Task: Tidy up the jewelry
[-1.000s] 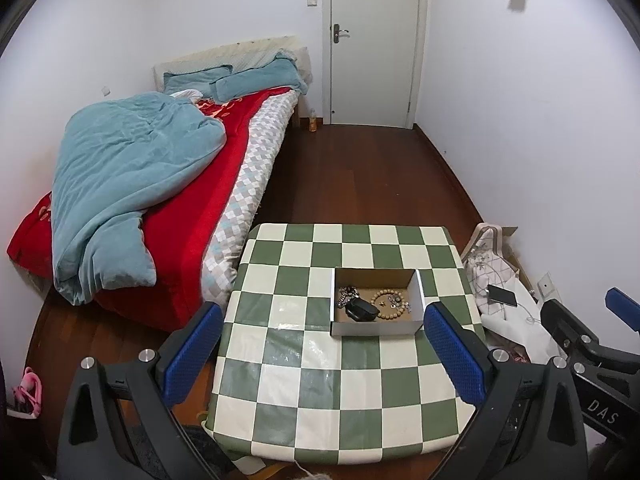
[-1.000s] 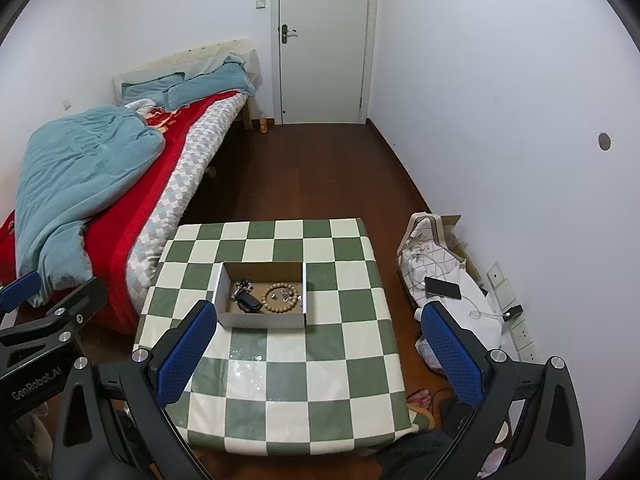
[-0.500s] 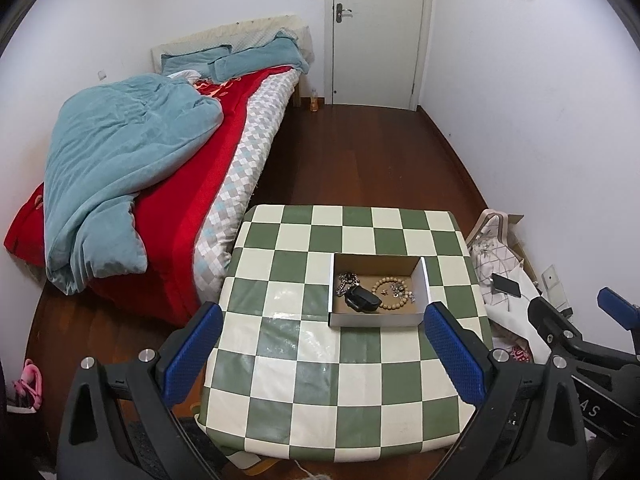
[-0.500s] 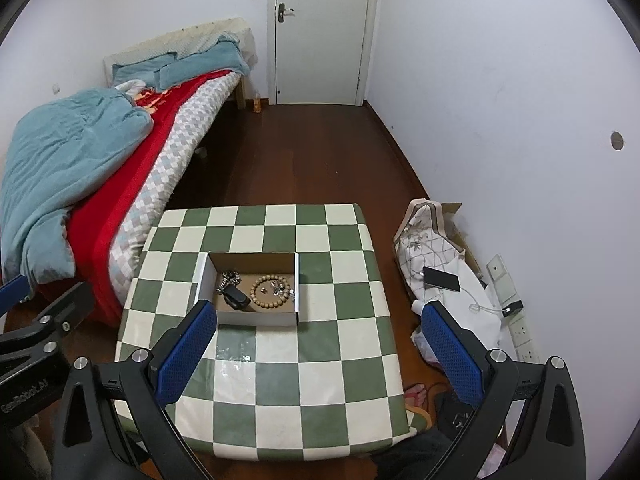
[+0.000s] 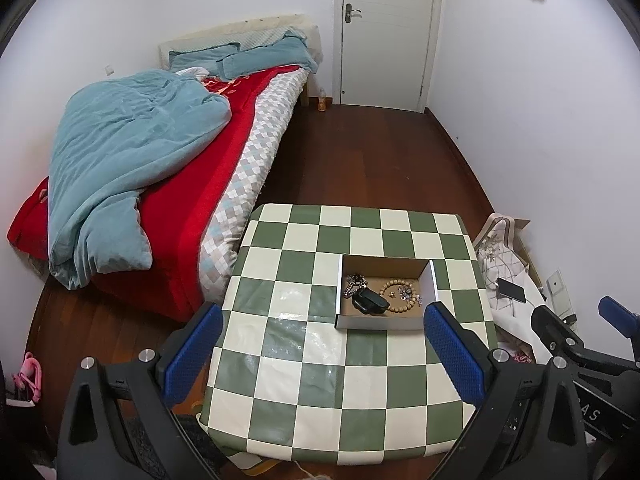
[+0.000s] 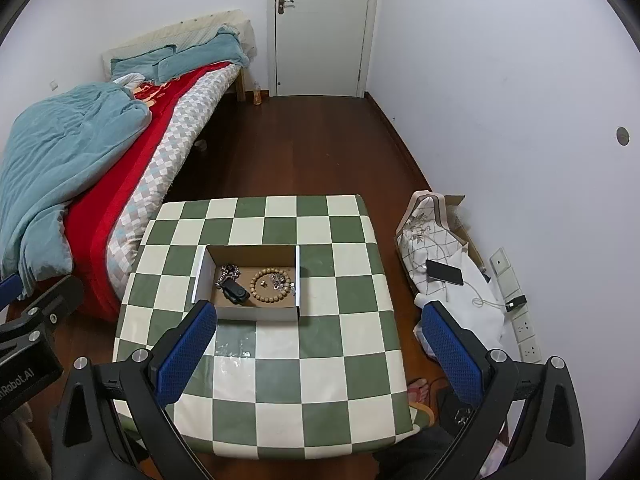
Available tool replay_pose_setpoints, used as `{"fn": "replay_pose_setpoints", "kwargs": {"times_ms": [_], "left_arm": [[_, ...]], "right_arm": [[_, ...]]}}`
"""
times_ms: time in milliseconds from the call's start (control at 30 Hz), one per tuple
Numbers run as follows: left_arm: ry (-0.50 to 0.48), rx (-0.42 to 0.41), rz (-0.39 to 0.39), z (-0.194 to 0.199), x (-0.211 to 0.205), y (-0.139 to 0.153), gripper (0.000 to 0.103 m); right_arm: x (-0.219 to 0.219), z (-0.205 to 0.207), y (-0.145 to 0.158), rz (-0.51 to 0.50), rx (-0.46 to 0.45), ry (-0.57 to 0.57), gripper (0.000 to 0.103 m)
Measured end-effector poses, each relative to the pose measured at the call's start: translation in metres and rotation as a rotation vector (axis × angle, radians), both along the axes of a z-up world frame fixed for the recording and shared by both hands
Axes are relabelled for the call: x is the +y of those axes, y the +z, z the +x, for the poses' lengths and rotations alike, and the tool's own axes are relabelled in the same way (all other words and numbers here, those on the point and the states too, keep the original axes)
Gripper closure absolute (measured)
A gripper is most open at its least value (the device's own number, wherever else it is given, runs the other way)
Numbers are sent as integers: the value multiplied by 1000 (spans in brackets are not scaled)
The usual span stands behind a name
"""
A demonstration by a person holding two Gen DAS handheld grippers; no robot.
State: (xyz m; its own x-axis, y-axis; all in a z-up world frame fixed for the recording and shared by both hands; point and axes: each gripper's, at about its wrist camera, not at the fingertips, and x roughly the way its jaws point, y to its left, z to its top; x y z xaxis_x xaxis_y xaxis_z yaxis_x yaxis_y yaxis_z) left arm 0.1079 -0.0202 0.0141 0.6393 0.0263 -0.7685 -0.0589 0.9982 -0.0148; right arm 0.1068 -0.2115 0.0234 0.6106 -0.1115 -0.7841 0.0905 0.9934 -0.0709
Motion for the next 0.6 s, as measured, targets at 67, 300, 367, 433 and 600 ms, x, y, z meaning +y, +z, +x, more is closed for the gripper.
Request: {"fn": "replay_pose_setpoints", "kwargs": {"times_ms": [67, 300, 367, 433, 600], "left_arm": [[2, -3, 2, 0, 1, 1, 1], [-2, -6, 6, -1, 1, 1, 1], [1, -6, 8, -1, 1, 1, 1], [0, -7, 7, -1, 1, 1, 1], [1, -8, 8, -2, 1, 1, 1]], "right_arm": [[1, 0, -1, 0, -1, 5, 0], [5, 0, 0, -1, -5, 11, 0], [6, 0, 1, -3, -4, 14, 0], [6, 0, 1, -3, -5, 14, 0], [7, 0, 2, -1, -6, 14, 0]]}}
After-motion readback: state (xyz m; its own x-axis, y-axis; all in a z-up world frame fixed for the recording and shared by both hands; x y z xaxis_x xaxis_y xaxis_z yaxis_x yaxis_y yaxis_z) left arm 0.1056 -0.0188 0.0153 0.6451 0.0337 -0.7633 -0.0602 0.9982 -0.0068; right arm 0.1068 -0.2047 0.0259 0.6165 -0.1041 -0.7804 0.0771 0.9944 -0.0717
